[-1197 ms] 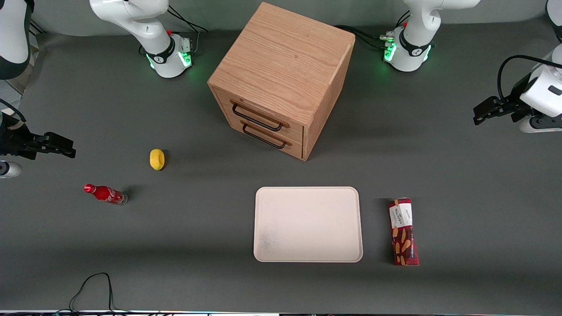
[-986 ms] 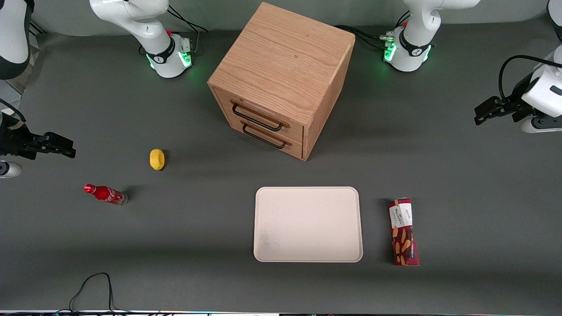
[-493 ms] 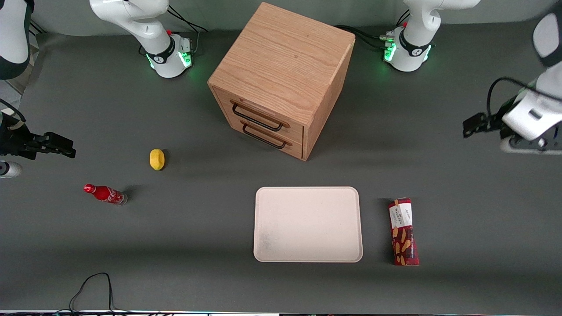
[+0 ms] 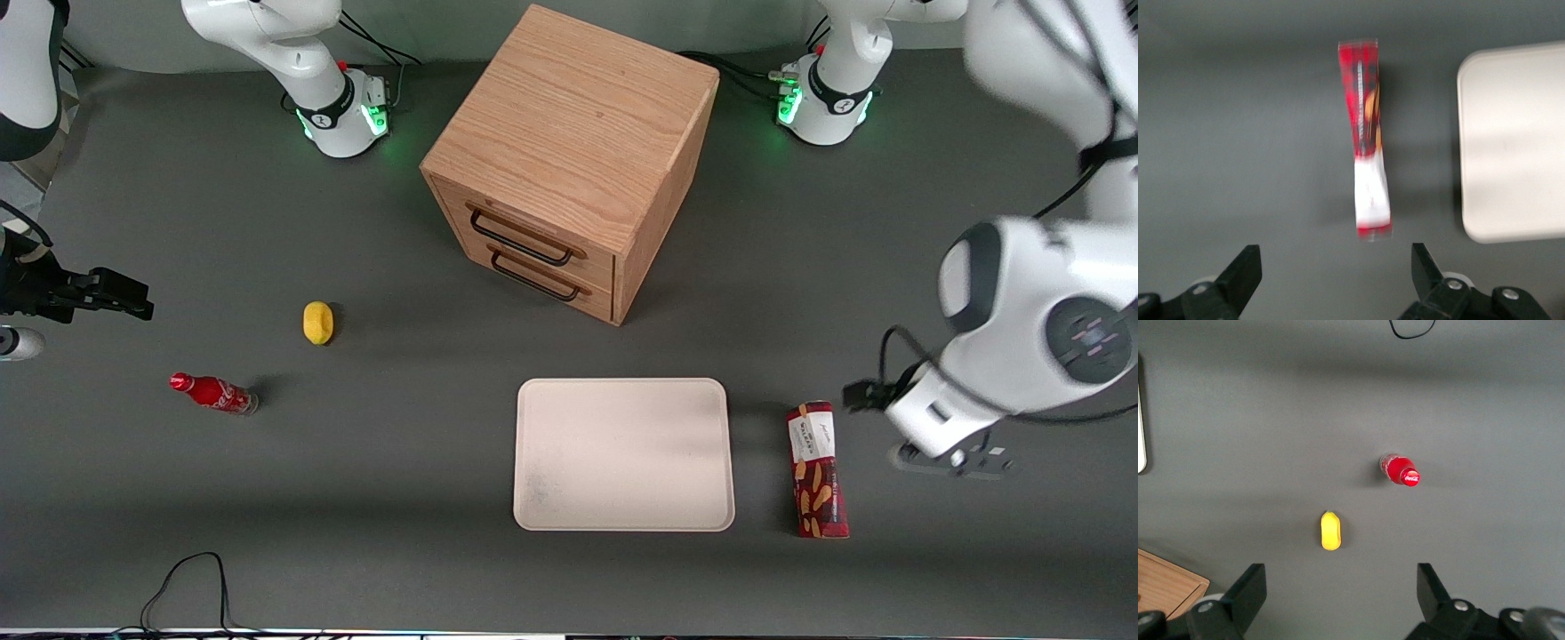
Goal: Place red cookie box on tray
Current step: 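Close the left gripper on the red shortbread box and lift it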
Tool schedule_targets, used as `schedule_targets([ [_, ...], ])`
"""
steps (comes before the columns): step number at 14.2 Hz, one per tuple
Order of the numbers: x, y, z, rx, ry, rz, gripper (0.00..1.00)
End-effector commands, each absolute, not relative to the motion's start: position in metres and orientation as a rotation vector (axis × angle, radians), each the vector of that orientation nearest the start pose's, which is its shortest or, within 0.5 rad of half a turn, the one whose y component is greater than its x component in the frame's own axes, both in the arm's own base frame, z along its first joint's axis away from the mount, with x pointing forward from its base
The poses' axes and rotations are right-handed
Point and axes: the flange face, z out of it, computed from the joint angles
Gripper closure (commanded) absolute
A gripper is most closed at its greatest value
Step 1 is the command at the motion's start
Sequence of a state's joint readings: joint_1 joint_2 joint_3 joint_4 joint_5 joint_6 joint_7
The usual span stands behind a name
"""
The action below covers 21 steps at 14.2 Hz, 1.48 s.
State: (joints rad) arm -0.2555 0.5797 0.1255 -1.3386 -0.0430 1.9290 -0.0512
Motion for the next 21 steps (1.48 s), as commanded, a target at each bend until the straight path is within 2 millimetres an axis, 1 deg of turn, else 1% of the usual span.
schedule_targets([
  [1,0.736,-0.119,0.357,-3.120,0.053,-0.123,0.00],
  [2,0.738,-0.119,0.331,-3.141,0.010,-0.120,0.00],
  [3,0.737,-0.117,0.312,-3.147,-0.013,-0.152,0.00],
  [4,0.735,-0.119,0.289,-3.154,-0.022,-0.196,0.00],
  [6,0.733,-0.121,0.257,-3.192,-0.080,-0.258,0.02],
  [7,0.731,-0.121,0.247,-3.198,-0.097,-0.264,0.13],
  [8,0.730,-0.121,0.243,-3.196,-0.096,-0.267,0.40],
  [9,0.730,-0.119,0.239,-3.190,-0.102,-0.260,0.71],
  [10,0.730,-0.117,0.239,-3.187,-0.112,-0.254,1.00],
  [11,0.729,-0.119,0.240,-3.188,-0.109,-0.239,1.00],
  [12,0.729,-0.126,0.243,-3.189,-0.090,-0.239,1.00],
  [13,0.729,-0.125,0.246,-3.184,-0.091,-0.238,1.00],
  [14,0.729,-0.119,0.252,-3.173,-0.086,-0.227,1.00],
  [15,0.730,-0.112,0.264,-3.164,-0.084,-0.189,1.00],
  [17,0.735,-0.119,0.316,-3.166,-0.055,-0.129,1.00],
  [19,0.740,-0.134,0.374,-3.181,-0.018,-0.089,1.00],
  [20,0.740,-0.147,0.397,-3.189,0.006,-0.092,1.00],
  [21,0.740,-0.156,0.415,-3.192,0.026,-0.110,1.00],
])
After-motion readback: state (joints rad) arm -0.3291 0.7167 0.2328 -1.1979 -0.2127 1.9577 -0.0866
